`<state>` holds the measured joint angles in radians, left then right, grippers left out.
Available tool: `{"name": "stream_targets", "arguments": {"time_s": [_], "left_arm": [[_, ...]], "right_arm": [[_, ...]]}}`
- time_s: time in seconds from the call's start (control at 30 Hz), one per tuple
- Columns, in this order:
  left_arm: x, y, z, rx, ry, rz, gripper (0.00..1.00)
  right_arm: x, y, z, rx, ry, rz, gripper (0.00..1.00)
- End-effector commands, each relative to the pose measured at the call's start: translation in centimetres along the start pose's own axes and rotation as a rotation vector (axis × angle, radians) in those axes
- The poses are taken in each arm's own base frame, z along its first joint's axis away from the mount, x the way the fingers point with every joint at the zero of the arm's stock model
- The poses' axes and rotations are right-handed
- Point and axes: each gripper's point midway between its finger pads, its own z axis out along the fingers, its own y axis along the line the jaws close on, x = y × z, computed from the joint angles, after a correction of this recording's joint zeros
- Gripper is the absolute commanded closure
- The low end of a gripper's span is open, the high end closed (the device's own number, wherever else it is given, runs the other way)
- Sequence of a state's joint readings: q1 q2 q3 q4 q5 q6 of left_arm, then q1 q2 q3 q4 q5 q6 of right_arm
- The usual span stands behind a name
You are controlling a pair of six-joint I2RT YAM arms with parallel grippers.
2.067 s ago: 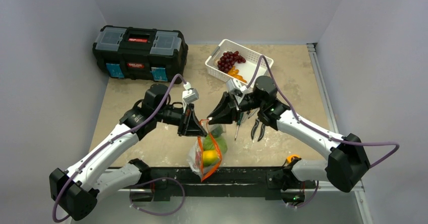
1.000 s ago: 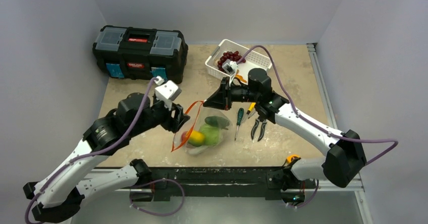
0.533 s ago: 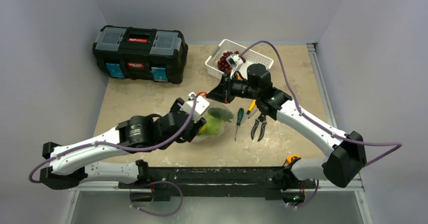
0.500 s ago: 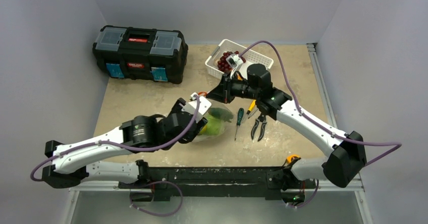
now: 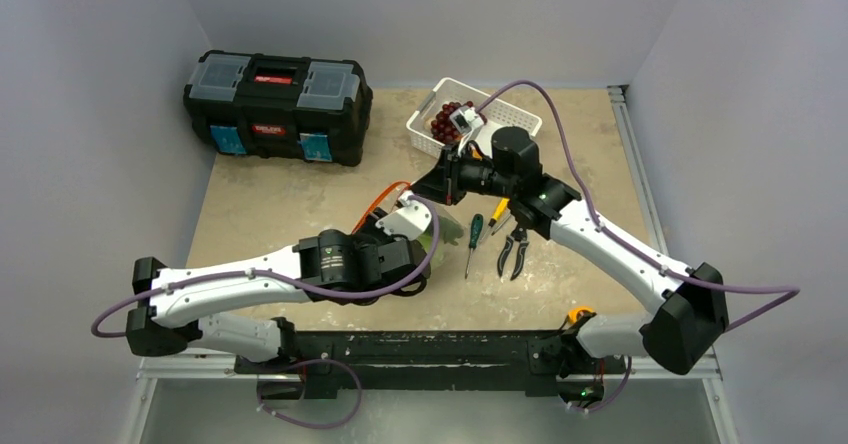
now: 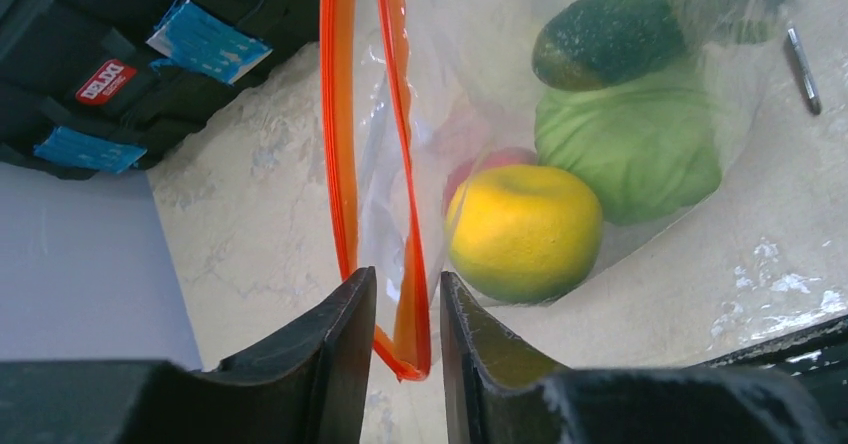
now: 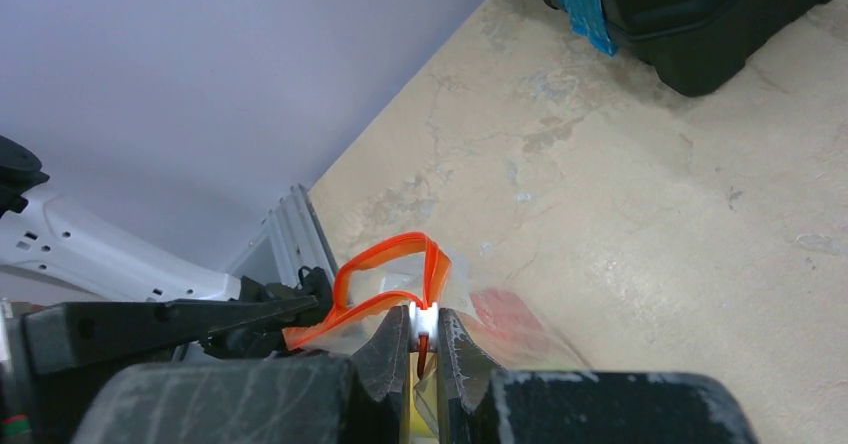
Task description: Place the food in the zip-top bag and seal the zipper
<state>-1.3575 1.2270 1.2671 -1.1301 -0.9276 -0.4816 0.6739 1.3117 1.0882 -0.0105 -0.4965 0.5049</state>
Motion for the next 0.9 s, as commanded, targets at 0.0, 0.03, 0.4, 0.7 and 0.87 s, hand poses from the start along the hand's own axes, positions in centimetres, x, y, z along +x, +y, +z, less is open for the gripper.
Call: {"name": "stream_targets", "arguments": {"time_s": [0.0,0.03,0.4,0.7,0.87], "left_arm": [[0.9,0.5,-0.8,-0.001,0.057,0.012,0.77],[1.1,0.0,-0.9,0.039,0.062,0.020,0.87],[-1.2,-3.8,-9.0,0.995,-0.352,-0.073,1.00],[-0.2,-3.8,-7.0,0.976,-0.194,-0.166,0.56],[-1.5,-0.8,-7.8,0.856,-0.212,-0.235,0.33]], "right_arm": [[-2.9,3.2,-1.5,-0.096,-0.108,-0.096,1.00],[-2.8,3.7,-1.6,-0.130,-0.118,-0.123,1.00],[1.3,7.4,-1.9,-0.564,-0.044,-0.282,1.00],[1.0,7.2,-2.4,-0.515,-0.045,-0.322,1.00],[1.3,6.4,-2.2,-0.470,-0.027,-0.335,1.00]]}}
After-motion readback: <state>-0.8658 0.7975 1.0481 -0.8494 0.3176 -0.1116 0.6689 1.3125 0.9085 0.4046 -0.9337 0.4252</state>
